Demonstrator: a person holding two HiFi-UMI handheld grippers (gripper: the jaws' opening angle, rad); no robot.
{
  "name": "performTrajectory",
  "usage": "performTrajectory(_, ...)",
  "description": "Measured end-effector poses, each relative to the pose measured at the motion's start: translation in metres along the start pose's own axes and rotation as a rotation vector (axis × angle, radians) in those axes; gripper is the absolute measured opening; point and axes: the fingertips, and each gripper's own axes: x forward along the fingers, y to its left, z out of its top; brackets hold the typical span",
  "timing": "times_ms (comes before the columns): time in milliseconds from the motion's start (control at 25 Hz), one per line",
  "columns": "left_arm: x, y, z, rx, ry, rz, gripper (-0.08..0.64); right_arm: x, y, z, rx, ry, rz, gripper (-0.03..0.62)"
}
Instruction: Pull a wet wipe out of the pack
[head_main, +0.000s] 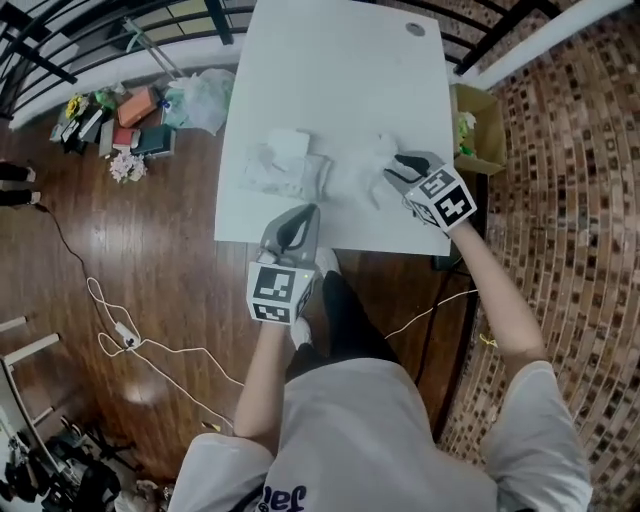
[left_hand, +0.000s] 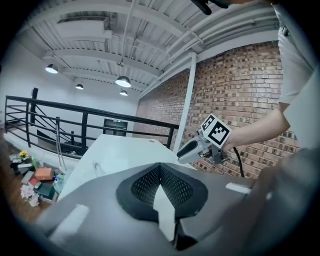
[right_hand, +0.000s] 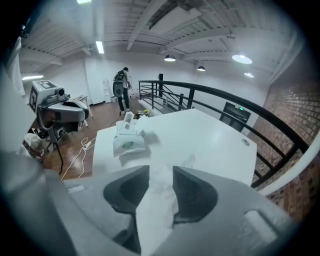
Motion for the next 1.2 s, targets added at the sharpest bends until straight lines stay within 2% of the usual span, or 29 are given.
performTrajectory(120,-0.018,-0.005,0.009,0.036,-0.039,0.001,0.015,-0.034,0.011,0.004,0.032,-0.071,-0.046,0.127)
performTrajectory(280,-0.067,-0.016,0.028,0.054,-0.091,0.013,0.015,-0.098,0.054,0.012,0.119,-0.21,-0.071,0.127)
performTrajectory(520,-0.168,-0.039,0.06,0.078,-0.22,0.031,0.015,-0.186,0.163,0.031,0.291,-0.52,-0.154,0.095)
performTrajectory(680,-0.228,-0.063,0.071,0.122,-0.305,0.025,0.015,-0.228,0.242,0.033,0.363,-0.654,-0.206,0.017)
performTrajectory(760,-0.252,-0.08,0.076,0.125,-0.342,0.015,0.015,-0.245,0.272,0.031,0.382,-0.684,-0.214,-0.006)
performTrajectory(880,-0.28,-0.105,0.08,0.137,-0.37,-0.005,0.015,-0.268,0.303,0.032,0.383,-0.709,-0.248,-0.008)
performTrajectory(1040,-0.298,-0.132,0.084,0.161,-0.374,-0.01,0.015,-0.296,0.321,0.036,0.398,-0.725,-0.294,-0.008)
performTrajectory(1200,-0.307,-0.155,0.088,0.189,-0.386,0.003,0.015,-0.317,0.333,0.037,0.359,-0.741,-0.327,-0.008)
